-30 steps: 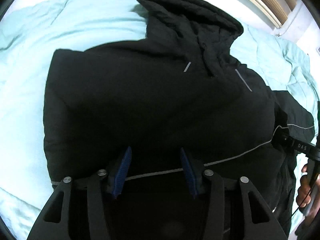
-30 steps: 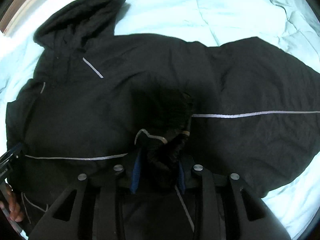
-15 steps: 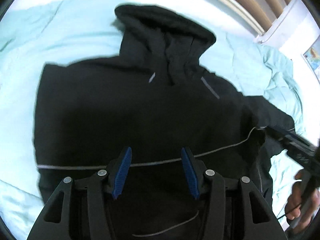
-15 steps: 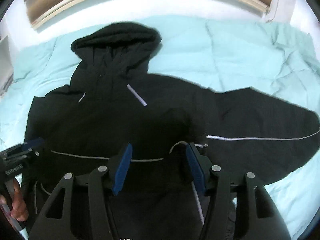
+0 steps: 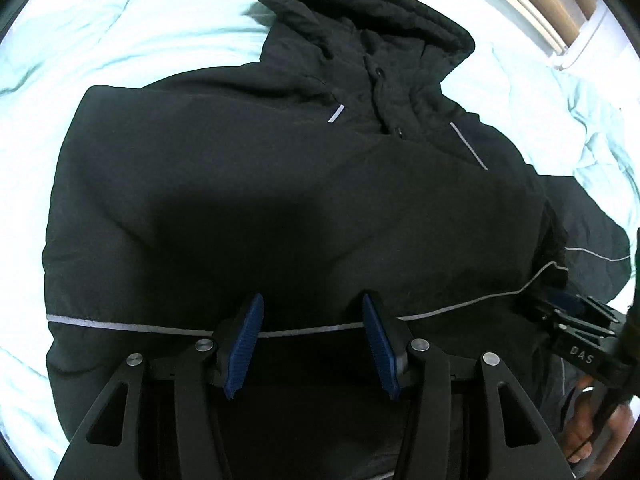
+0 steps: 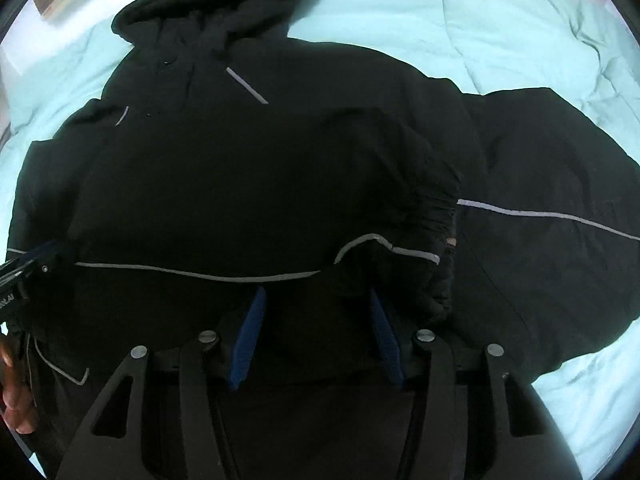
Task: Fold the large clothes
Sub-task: 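Grasp the other sleeve cuff with the right gripper and lift it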
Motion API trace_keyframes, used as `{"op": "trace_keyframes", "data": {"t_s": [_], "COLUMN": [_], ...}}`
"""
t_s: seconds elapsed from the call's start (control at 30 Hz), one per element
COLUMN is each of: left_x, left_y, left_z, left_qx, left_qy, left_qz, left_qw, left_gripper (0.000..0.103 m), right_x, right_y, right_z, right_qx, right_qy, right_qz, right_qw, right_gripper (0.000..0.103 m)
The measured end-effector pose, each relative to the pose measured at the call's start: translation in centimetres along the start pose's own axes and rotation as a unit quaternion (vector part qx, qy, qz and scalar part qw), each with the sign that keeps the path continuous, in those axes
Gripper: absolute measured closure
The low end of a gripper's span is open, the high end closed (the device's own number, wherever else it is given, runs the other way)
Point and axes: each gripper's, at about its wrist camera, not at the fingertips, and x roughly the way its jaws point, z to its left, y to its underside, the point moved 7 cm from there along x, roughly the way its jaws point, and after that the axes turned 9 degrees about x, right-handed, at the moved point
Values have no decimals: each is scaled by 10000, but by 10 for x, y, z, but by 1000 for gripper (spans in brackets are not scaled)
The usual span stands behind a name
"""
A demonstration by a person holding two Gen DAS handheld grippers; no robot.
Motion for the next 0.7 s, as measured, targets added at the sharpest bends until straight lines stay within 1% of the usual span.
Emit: {"op": "trace_keyframes", "data": {"t_s": [0.07, 0.13, 0.17, 0.2, 0.23, 0.27, 0.33, 0.43, 0.5, 0.57, 0.63, 0.7], "left_x": [-1, -6, -12, -19, -26, -32, -45, -58, -61, -61, -58, -56], "left_y": [-1, -2, -4, -4, -6, -7, -11, -19, -24, -28, -32, -36], "left_z": [-2, -5, -9, -11, -16, -21, -30, -46, -55, -65, -74, -82], "left_qx": [8, 86, 143, 178, 225, 275, 369, 421, 383, 352, 343, 395], "left_qy": [-131, -258, -290, -279, -271, -264, -236, -145, -12, 95, 169, 167], "left_qz": [74, 146, 138, 113, 67, 17, -87, -205, -221, -217, -172, -131], "left_qw": [9999, 9995, 9994, 9994, 9994, 9993, 9990, 9988, 9990, 9991, 9991, 9990], "left_gripper": [50, 50, 50, 50, 50, 50, 50, 50, 50, 50, 50, 50], "right_x": [-7, -21, -34, -46, -58, -70, -88, -118, -134, -145, -151, -154], "right_y": [-2, -4, -6, -6, -8, -11, -15, -18, -19, -20, -24, -23], "right_z": [0, -9, -19, -33, -50, -71, -112, -206, -268, -330, -385, -429], "right_qx": [-113, -70, 70, 190, 278, 350, 541, 1149, 1546, 2003, 2424, 2814], "right_qy": [-168, -486, -802, -934, -860, -722, -574, -155, 182, 560, 765, 930], "right_qz": [33, 29, 19, -38, -182, -327, -559, -907, -1106, -1230, -1386, -1502], "right_qw": [9998, 9988, 9968, 9954, 9957, 9962, 9953, 9891, 9816, 9704, 9572, 9432], "right_gripper": [49, 52, 52, 51, 49, 49, 48, 48, 48, 47, 47, 47]}}
